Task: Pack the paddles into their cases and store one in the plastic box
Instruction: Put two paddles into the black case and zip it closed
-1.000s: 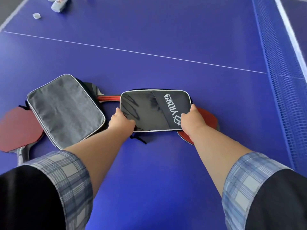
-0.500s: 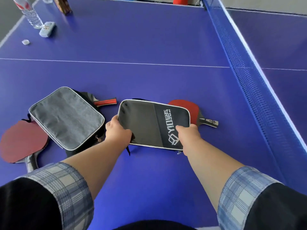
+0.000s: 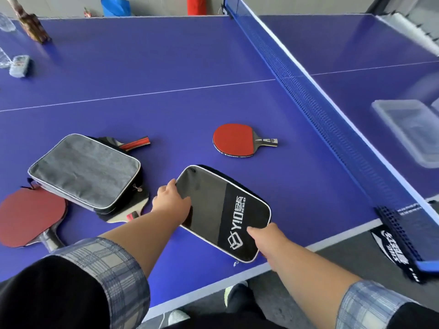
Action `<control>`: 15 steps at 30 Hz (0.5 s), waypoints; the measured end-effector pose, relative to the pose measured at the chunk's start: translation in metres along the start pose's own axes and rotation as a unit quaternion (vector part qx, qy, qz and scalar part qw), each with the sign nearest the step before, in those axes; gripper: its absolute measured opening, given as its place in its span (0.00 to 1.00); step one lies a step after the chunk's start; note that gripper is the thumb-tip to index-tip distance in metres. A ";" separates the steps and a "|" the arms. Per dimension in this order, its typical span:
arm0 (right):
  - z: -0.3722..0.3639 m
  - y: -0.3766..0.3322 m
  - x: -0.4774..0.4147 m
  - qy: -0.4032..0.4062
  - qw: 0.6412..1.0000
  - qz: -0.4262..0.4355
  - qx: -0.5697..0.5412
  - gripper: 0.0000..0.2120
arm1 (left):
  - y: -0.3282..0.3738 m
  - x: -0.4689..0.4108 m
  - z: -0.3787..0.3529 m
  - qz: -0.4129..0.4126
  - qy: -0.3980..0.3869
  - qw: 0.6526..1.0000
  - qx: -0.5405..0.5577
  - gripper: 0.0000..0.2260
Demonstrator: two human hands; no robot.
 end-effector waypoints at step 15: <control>0.003 0.043 -0.016 -0.036 0.999 -0.013 -0.037 0.44 | 0.073 -0.070 -0.054 -0.087 0.013 0.987 -0.134 0.35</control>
Point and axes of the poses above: each hand's wrist, its own x-axis away from the middle knuckle, its own z-axis out of the back of the hand, y = z × x, the point moved 4 cm from there along -x, towards the middle knuckle, and after that the axes turned 10 degrees about -y, right-handed, at the moved point
